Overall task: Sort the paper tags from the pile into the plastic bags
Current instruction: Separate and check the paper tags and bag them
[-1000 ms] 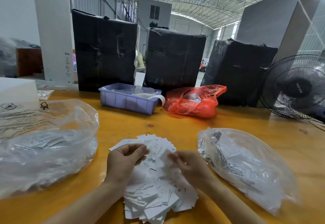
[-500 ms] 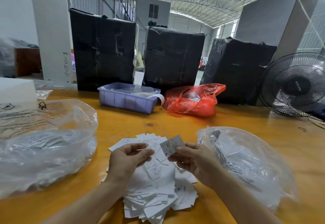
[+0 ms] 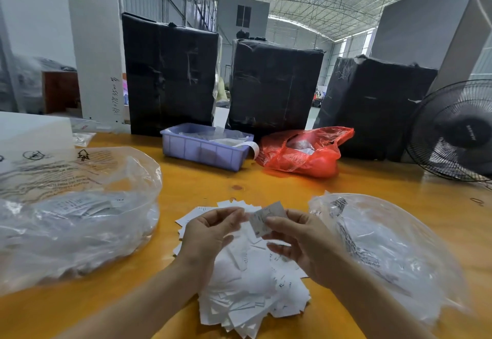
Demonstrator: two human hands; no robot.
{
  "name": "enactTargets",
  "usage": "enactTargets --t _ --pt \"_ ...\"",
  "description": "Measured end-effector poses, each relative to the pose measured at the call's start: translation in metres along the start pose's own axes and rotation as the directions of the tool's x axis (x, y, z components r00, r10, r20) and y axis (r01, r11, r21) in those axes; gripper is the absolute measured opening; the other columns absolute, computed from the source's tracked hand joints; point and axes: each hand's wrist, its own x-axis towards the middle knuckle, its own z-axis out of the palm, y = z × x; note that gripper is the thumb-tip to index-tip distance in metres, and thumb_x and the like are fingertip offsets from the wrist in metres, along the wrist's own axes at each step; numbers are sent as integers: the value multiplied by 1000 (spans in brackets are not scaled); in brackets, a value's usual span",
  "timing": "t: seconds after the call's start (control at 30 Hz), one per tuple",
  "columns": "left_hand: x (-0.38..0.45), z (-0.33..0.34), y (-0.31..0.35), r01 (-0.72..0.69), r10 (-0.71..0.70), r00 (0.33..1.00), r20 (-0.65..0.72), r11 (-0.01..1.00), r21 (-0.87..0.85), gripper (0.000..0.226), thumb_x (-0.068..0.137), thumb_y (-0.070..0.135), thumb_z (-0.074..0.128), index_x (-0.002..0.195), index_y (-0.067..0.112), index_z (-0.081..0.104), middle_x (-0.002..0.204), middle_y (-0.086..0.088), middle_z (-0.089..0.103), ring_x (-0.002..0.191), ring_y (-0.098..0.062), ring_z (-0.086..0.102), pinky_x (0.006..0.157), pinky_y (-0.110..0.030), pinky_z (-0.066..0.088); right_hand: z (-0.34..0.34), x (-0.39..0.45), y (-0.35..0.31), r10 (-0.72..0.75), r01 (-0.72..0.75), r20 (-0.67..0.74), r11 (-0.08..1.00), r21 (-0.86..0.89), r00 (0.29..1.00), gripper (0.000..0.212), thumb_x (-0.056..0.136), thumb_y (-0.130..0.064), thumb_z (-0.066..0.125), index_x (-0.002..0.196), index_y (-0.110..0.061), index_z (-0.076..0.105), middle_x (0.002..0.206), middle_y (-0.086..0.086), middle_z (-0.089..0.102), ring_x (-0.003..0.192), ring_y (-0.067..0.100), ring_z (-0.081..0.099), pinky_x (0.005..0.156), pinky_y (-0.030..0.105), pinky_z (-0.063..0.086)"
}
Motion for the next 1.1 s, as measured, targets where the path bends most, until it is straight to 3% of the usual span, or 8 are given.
enactTargets --t 0.17,0.37,0.43,0.53,0.73,0.93,1.03,1.1 --pt "2 0 4 24 -21 1000 23 987 -157 17 64 8 68 81 7 67 60 2 68 46 -3 56 51 -21 46 14 -5 10 4 58 205 953 -299 979 23 71 -20 79 91 -10 76 89 7 72 81 13 62 75 25 48" --pt "4 -1 0 -43 54 995 83 991 -129 18 63 12 69 77 3 63 75 -12 72 63 -18 68 54 -25 56 17 -3 12 -197 192 25 913 -360 980 21 83 -8 70 90 11 69 91 40 61 76 22 48 72 37 35" --pt "5 -2 -2 -68 77 994 76 991 -112 20 68 14 67 83 2 60 78 -11 73 67 -17 69 57 -23 56 12 -3 8 -232 210 -23 917 -339 972 22 83 -7 68 87 15 66 80 29 64 73 21 48 70 37 37" --pt "6 -3 -5 -68 73 995 62 995 -78 20 71 15 67 85 5 57 78 -10 73 63 -16 67 56 -20 54 6 -3 1 -251 215 -74 922 -321 965 8 83 -3 66 83 -3 74 77 14 69 72 17 59 74 34 45" --pt "5 -5 -4 -114 114 989 91 993 -3 33 66 0 74 87 6 50 78 -13 72 69 -19 70 67 -27 55 -4 -4 -4 -300 284 41 839 -464 953 11 80 6 66 74 -1 72 89 12 67 79 12 62 69 23 51" --pt "7 -9 -13 -174 179 984 -15 971 162 33 71 -7 75 90 9 52 74 -5 67 80 -23 67 77 -38 54 -10 -7 -6 12 28 240 986 -162 971 19 72 -13 76 90 -6 76 119 9 66 98 23 64 87 41 52" --pt "8 -10 -17 -186 193 981 -17 965 185 31 72 -7 73 87 11 53 72 -1 62 72 -15 62 64 -30 54 -1 -6 -3 -24 66 184 972 -225 983 35 67 -23 78 97 -7 75 110 12 69 97 23 63 90 42 50" --pt "7 -10 -19 -181 183 983 6 969 170 33 72 -13 69 87 10 50 69 1 60 69 -12 60 60 -22 53 4 -5 -1 -124 145 94 951 -272 988 22 72 -19 74 91 -10 76 101 11 72 89 20 64 82 33 52"
